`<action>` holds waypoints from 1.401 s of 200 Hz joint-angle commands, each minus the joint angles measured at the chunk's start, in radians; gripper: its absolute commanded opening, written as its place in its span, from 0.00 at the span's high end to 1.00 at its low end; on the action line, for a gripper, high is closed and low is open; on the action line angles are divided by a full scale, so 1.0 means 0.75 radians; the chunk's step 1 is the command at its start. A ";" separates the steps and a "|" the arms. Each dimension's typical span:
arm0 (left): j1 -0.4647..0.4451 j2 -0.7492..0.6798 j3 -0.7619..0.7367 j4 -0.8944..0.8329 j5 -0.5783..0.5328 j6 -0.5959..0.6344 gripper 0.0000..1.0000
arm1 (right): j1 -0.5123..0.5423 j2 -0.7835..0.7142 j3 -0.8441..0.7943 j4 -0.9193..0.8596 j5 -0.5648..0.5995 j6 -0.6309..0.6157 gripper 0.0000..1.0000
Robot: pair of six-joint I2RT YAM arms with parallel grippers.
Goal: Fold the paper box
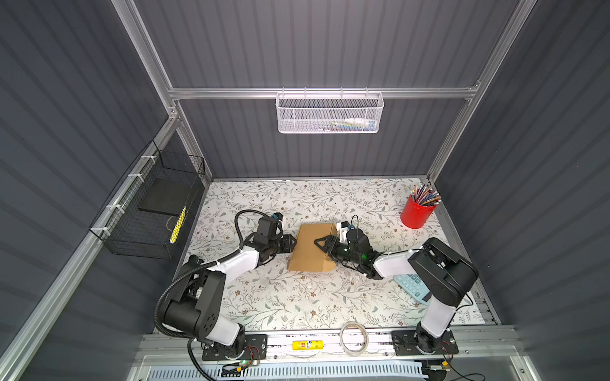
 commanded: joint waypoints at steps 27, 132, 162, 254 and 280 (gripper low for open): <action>0.070 -0.142 0.093 -0.083 0.055 0.036 0.53 | -0.013 -0.101 -0.021 0.000 0.008 -0.045 0.42; 0.217 -0.119 0.203 -0.065 0.460 0.069 0.43 | -0.145 -0.359 -0.005 -0.249 -0.107 -0.231 0.42; 0.222 -0.095 0.221 -0.021 0.498 0.061 0.40 | -0.186 -0.472 0.041 -0.427 -0.134 -0.320 0.41; 0.225 0.069 0.236 0.184 0.617 -0.001 0.22 | -0.302 -0.612 0.139 -0.651 -0.268 -0.430 0.41; 0.225 0.102 0.235 0.257 0.674 -0.039 0.07 | -0.327 -0.615 0.159 -0.673 -0.330 -0.452 0.41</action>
